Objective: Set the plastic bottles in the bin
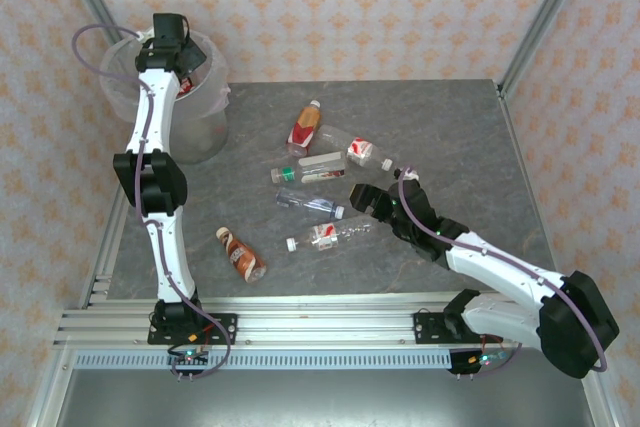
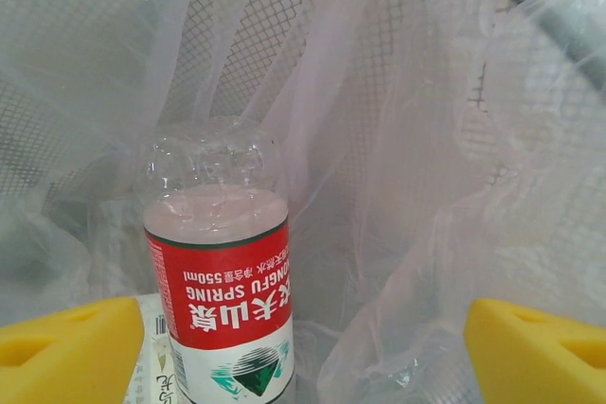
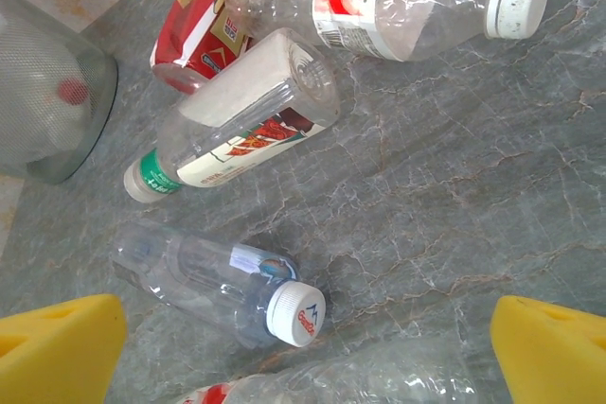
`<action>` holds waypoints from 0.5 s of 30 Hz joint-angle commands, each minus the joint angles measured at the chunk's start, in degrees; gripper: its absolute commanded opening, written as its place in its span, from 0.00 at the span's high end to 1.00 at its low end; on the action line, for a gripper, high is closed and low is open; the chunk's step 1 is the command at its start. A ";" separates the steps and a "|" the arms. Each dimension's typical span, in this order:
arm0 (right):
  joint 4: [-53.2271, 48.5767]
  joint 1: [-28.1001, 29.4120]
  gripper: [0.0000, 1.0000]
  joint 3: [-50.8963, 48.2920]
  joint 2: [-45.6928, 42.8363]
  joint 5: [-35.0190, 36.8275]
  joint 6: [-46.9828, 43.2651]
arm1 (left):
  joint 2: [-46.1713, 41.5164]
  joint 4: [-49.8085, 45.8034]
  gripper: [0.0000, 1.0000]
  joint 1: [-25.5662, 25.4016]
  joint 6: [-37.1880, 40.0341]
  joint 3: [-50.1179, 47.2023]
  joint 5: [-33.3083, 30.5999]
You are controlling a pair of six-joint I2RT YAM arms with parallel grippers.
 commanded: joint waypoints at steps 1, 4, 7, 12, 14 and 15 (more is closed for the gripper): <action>-0.86 -0.05 0.01 -0.51 -0.76 0.09 -0.34 | -3.98 -2.36 0.11 0.36 0.76 1.86 1.17; -1.68 -0.06 0.01 -0.25 -0.74 0.17 -2.01 | -5.23 -2.74 0.10 0.42 1.29 1.70 2.26; -3.46 -0.07 0.01 0.52 -0.73 0.38 -4.51 | -6.80 -2.99 0.10 0.40 1.59 1.04 2.87; -6.88 -0.07 0.01 2.30 -0.28 -0.20 -8.38 | -11.32 1.06 0.08 0.40 1.60 -4.45 5.83; -7.65 -0.07 0.01 2.80 0.04 -1.00 -9.70 | -13.23 3.12 0.08 0.36 1.60 -7.00 6.79; -7.90 -0.07 0.01 3.04 0.34 -1.35 -10.36 | -13.90 3.59 0.08 0.36 1.62 -7.70 7.05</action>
